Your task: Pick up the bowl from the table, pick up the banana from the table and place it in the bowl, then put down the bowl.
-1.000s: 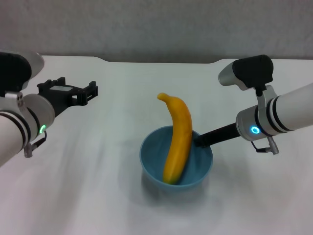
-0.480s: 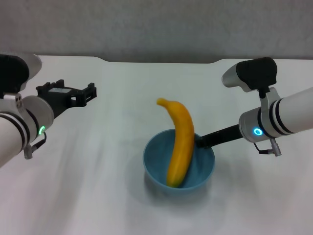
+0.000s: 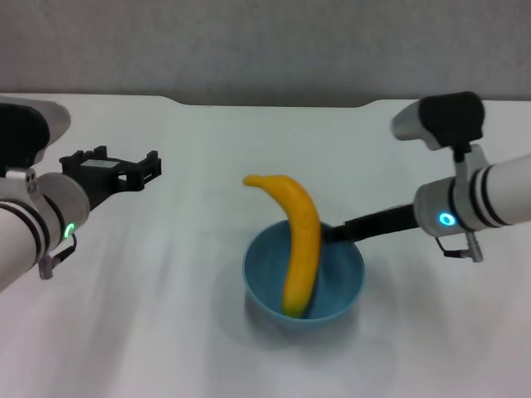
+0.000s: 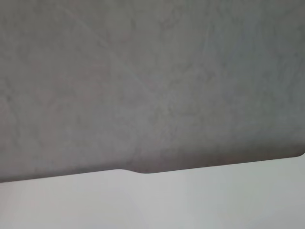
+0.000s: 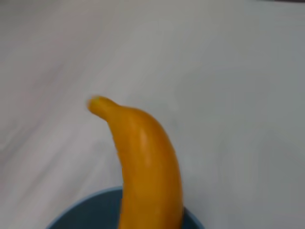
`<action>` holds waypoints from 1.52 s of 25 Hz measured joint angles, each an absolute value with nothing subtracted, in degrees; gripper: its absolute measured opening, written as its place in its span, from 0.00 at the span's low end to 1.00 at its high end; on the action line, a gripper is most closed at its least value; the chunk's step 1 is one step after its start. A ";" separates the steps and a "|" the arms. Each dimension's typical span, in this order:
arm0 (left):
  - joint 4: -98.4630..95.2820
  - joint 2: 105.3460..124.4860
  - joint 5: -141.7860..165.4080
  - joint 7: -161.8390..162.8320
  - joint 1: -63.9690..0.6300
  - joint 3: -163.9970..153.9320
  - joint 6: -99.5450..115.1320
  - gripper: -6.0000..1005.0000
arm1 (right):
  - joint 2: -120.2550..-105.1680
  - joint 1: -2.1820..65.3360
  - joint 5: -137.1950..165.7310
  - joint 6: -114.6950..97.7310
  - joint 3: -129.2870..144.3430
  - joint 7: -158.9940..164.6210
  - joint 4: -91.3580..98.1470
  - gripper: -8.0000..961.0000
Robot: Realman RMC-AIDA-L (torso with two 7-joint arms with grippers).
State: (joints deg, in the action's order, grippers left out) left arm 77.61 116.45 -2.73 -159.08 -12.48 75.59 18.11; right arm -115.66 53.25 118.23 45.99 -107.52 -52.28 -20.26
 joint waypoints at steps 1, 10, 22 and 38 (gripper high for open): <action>77.61 116.45 -2.73 -159.08 -12.37 75.70 18.11 0.80 | -115.66 52.02 118.06 46.60 -107.28 -52.12 -21.94 0.37; 77.62 116.34 -2.72 -158.74 -10.95 76.71 17.98 0.80 | -115.38 38.40 116.65 53.83 -106.60 -51.51 -39.76 0.78; 72.58 116.42 -2.75 -158.69 -7.55 77.28 7.04 0.79 | -115.68 22.07 100.31 42.64 -104.77 -72.14 -45.11 0.85; 48.92 116.40 -2.81 -151.27 -11.41 76.64 -15.55 0.79 | -115.75 18.45 50.52 41.79 -102.04 -125.25 -24.82 0.85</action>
State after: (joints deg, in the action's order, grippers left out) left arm 48.92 116.40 -2.81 -151.27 -11.41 76.64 -15.55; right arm -115.75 18.45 50.52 41.79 -102.04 -125.25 -24.82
